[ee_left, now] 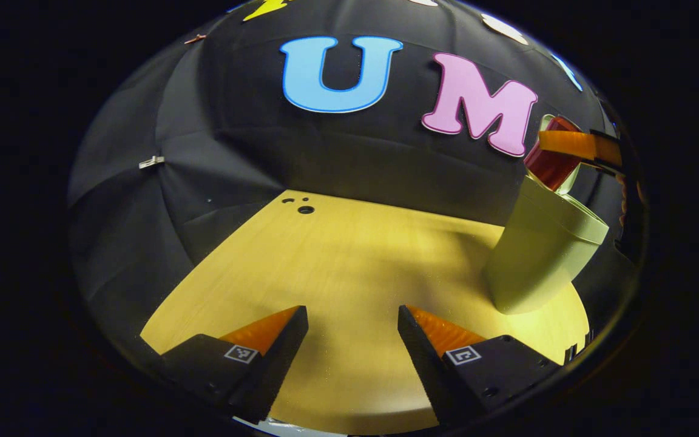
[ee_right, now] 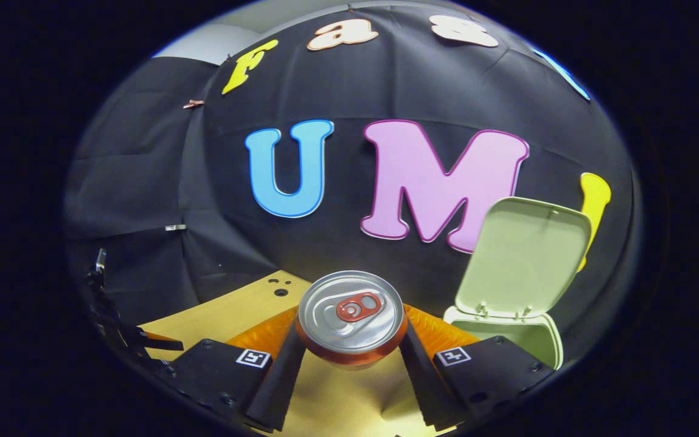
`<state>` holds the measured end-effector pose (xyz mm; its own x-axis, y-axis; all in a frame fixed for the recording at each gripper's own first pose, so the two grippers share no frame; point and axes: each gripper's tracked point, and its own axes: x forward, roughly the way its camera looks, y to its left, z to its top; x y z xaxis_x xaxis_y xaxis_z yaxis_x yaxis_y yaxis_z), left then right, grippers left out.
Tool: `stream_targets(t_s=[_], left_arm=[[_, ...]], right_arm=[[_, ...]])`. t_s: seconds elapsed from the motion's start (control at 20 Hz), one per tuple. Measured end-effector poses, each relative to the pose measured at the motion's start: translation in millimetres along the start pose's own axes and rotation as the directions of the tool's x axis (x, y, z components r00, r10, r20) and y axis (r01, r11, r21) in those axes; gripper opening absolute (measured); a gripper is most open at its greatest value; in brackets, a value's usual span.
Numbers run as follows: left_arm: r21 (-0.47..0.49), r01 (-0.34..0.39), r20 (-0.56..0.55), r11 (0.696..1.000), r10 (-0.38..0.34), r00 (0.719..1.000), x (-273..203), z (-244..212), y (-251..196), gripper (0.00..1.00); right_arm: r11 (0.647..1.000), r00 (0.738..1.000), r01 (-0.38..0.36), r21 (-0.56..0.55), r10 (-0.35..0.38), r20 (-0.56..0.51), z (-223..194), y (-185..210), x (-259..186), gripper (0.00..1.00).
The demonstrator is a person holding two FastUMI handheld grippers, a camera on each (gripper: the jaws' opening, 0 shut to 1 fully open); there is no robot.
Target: Press the lid of the desktop garbage bin to open it, pick up the crumpled paper on the desktop and throw it into the bin, then pick up the pop can on the desktop and drop it into the bin, and finally close the garbage bin lid.
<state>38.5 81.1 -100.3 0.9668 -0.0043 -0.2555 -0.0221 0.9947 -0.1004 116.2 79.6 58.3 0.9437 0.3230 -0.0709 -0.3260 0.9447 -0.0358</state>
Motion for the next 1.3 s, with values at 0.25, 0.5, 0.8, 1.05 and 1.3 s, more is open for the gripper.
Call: stream_targets(t_s=[0.25,0.5,0.8,1.05,1.3], left_arm=[[0.061,0.069,-0.002,0.996,-0.069,0.998,9.8,7.7,-30.6,0.96],[0.081,0.099,-0.017,0.992,-0.098,0.995,15.7,9.6,-48.7,0.96],[0.088,0.103,-0.035,0.991,-0.100,0.994,20.0,4.8,-53.5,0.96],[0.065,0.080,-0.045,0.995,-0.077,0.996,14.0,0.9,-50.5,0.96],[0.068,0.063,-0.055,0.996,-0.059,0.997,9.8,-3.3,-46.1,0.96]], right_arm=[[0.993,0.992,0.119,0.017,-0.120,0.028,9.6,-56.8,-20.5,0.83],[0.973,0.973,0.229,0.033,-0.230,0.029,6.0,-112.1,-37.2,0.83],[0.953,0.954,0.301,0.044,-0.300,-0.013,-16.0,-150.8,-39.7,0.83],[0.954,0.955,0.295,0.048,-0.292,-0.051,-30.3,-154.7,-30.7,0.83],[0.951,0.951,0.303,0.054,-0.299,-0.074,-36.7,-160.8,-21.6,0.85]])
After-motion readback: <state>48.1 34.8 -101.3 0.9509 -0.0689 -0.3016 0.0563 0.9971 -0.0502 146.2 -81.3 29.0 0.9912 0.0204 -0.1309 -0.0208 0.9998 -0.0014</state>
